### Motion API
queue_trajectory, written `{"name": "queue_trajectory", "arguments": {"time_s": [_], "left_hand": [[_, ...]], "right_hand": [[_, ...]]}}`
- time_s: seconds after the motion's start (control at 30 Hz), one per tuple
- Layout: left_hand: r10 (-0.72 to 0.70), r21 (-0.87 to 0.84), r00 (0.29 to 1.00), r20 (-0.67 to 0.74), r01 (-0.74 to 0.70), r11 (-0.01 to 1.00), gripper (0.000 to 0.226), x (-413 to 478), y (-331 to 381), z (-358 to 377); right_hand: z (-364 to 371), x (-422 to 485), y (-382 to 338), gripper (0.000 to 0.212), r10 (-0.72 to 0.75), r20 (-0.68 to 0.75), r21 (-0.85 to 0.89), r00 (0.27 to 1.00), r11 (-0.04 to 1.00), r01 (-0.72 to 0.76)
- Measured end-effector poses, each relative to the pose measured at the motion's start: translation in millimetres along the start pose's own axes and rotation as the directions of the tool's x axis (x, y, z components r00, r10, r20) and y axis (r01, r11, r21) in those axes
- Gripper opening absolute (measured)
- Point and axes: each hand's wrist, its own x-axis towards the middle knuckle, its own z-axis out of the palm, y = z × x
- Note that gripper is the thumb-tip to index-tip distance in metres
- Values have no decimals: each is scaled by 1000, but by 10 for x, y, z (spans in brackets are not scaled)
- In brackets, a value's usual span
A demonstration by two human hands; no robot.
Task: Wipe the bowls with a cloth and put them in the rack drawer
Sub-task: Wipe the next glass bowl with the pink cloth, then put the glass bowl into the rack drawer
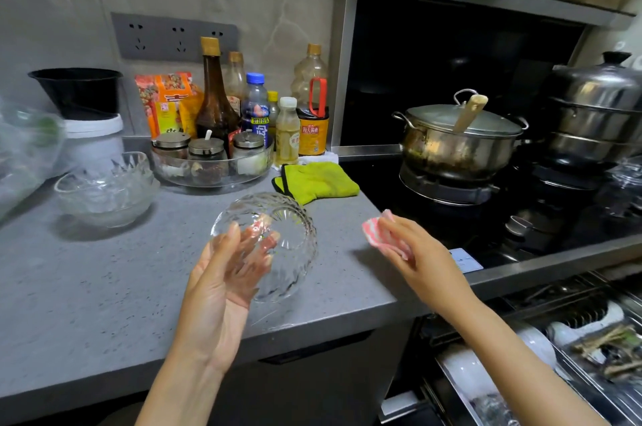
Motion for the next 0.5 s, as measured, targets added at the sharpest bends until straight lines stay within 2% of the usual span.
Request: {"name": "queue_trajectory", "arguments": {"time_s": [0.1,0.17,0.27,0.33,0.4,0.5], "left_hand": [[-3,33,1000,9,3,999,23,-2,-61,30],[-6,55,1000,26,5,998,21,-16,-105,52],[-39,86,998,49,35,996,23,-48,-201,100],[-73,106,994,78,65,992,45,-83,-298,153],[-122,143,988,99,107,984,73,-126,-434,226],[-210,170,969,129,187,968,78,-230,-696,371]], "right_hand": [[57,-19,168,48,54,174,-197,983,980,-19],[46,-80,224,49,45,241,-175,970,985,-2],[-112,-193,168,45,87,224,55,971,993,-101],[-262,-275,99,39,145,172,194,974,965,-178],[-423,-381,18,38,202,158,337,967,909,-245],[-629,-630,8,43,254,209,514,944,793,-327]]}}
